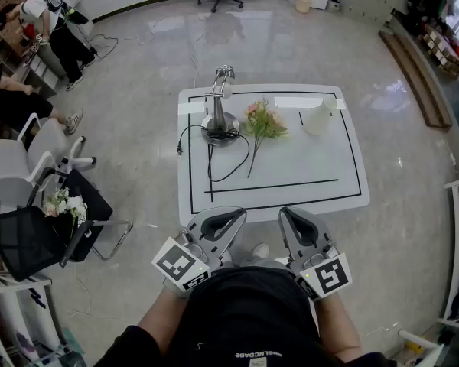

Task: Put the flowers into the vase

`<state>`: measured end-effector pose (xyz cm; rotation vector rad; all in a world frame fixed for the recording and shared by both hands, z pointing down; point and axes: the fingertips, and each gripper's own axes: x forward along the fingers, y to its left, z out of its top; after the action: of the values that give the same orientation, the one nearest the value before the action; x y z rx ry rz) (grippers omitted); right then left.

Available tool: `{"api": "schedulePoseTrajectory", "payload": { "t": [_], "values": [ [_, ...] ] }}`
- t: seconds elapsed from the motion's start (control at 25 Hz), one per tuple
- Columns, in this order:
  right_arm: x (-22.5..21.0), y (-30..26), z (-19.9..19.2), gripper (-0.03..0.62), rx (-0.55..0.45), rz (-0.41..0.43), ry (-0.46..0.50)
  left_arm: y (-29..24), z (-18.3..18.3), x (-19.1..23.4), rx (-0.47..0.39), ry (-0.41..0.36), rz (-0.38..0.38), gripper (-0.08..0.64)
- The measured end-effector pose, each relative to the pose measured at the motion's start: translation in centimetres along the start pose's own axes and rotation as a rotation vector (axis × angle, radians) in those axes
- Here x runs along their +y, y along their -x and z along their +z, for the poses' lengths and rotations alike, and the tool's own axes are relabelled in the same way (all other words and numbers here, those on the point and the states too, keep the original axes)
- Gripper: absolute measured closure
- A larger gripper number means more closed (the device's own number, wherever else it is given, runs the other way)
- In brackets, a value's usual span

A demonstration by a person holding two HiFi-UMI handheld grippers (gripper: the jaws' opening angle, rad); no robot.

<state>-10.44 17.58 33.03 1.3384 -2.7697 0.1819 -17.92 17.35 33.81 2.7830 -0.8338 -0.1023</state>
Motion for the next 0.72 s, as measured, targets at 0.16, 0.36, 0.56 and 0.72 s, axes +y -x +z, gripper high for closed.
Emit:
{"api": "schedulePoseTrajectory", "payload": {
  "t": [0.16,0.36,0.56,0.72],
  "values": [
    [-0.3,0.4,0.1,0.580,0.002,0.002,0.014,-0.3,0.1,-0.4,-0.001,0.001,-0.001,0.555],
    [-0.6,0.5,0.3,0.580,-0.029,0.014,0.022,-0.7,-0.2,-0.4,-0.004,0.015,0.004,0.554],
    [-1.4,0.5,0.4,0.580,-0.061,0.020,0.023,-1.8,-0.6,-0.7,0.009,0.021,-0.003,0.555],
    [-2.2,0.8,0.0,0.580,-0.047,0.012,-0.026,-2.9,-1.1,-1.2,0.035,0.005,-0.008,0.554]
  ]
}}
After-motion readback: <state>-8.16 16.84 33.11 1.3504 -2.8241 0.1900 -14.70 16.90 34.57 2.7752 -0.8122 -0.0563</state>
